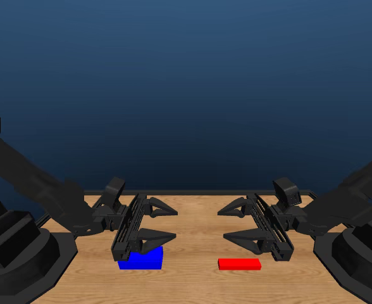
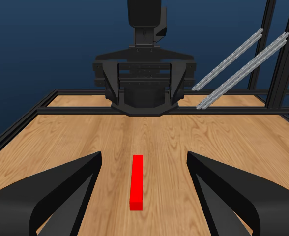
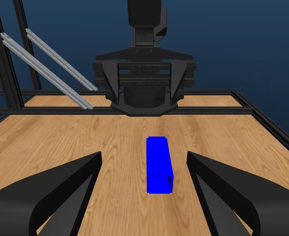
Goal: Insert peg into socket
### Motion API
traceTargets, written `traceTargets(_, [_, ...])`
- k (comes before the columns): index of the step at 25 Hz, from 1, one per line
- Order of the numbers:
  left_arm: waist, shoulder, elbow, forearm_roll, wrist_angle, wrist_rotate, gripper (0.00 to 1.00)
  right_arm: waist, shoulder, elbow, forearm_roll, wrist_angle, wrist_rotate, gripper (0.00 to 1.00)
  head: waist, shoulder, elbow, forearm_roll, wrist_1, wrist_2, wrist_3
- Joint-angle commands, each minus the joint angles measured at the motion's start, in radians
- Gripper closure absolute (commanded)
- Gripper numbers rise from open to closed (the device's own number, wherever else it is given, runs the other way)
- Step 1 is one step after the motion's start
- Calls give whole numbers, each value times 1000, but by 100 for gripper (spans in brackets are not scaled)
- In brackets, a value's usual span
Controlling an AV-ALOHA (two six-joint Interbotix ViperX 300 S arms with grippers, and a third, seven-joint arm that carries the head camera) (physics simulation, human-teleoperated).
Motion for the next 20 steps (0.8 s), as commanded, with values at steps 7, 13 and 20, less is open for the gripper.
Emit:
traceTargets(7, [-48,-15,-11,-47,-150,-24,0,42,-35,2,139,114,45,0,-6,34,-57,1,125,14,-6])
traceTargets(13, [-28,-52,41,-162,188,-9,0,38,-26,-38,114,186,70,0,-14,90,-75,0,107,15,1])
traceTargets(20, [-10,-156,138,-207,431,-27,0,34,3,-80,84,226,79,0,2,183,-101,9,85,40,26])
